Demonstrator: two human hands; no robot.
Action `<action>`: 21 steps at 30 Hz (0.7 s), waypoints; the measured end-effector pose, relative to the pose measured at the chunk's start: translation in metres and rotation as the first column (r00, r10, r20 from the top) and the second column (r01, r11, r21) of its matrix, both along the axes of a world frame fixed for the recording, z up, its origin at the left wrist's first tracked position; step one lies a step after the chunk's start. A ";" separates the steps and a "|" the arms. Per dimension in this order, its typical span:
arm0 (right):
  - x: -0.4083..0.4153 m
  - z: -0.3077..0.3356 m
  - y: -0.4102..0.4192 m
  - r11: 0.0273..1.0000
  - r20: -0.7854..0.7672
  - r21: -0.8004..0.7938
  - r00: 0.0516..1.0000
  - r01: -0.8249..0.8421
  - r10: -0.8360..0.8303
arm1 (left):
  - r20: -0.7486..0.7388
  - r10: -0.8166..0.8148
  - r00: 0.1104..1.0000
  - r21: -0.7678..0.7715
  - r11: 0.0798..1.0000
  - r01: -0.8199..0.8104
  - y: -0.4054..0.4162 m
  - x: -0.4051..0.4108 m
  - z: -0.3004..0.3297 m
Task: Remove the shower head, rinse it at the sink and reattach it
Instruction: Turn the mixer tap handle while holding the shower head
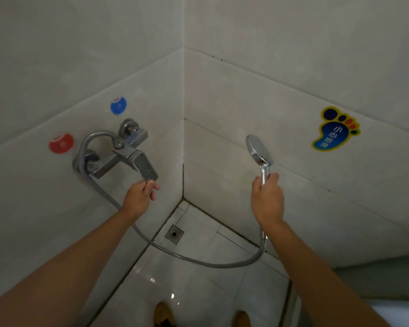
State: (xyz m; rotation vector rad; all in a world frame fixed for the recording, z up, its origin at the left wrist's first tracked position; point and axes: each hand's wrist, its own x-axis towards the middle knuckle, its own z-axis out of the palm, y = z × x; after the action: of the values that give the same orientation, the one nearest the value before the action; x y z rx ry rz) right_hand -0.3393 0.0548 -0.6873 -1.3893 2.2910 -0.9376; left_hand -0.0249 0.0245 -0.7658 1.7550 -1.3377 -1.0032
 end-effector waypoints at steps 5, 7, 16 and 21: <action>-0.002 -0.004 -0.005 0.989 -0.057 0.143 0.997 -0.036 0.045 | -0.016 0.015 1.000 0.016 1.000 -0.015 0.001 0.000 0.000; -0.004 -0.006 -0.009 0.983 -0.004 0.169 0.997 -0.074 0.075 | -0.011 0.018 1.000 0.015 1.000 -0.018 0.001 -0.001 0.000; -0.003 -0.004 -0.018 0.976 0.517 0.136 0.852 -0.171 0.077 | -0.017 0.030 0.999 0.017 0.999 -0.030 0.000 -0.002 0.000; -0.005 -0.003 -0.018 0.982 0.495 0.101 0.864 -0.157 0.088 | -0.011 0.038 0.999 0.013 0.999 -0.038 0.002 -0.005 0.004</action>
State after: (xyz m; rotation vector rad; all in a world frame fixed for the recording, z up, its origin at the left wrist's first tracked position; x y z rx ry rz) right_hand -0.3439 0.0369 -0.6908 -1.0713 1.8254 -0.9404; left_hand -0.0295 0.0264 -0.7621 1.7752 -1.2889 -1.0018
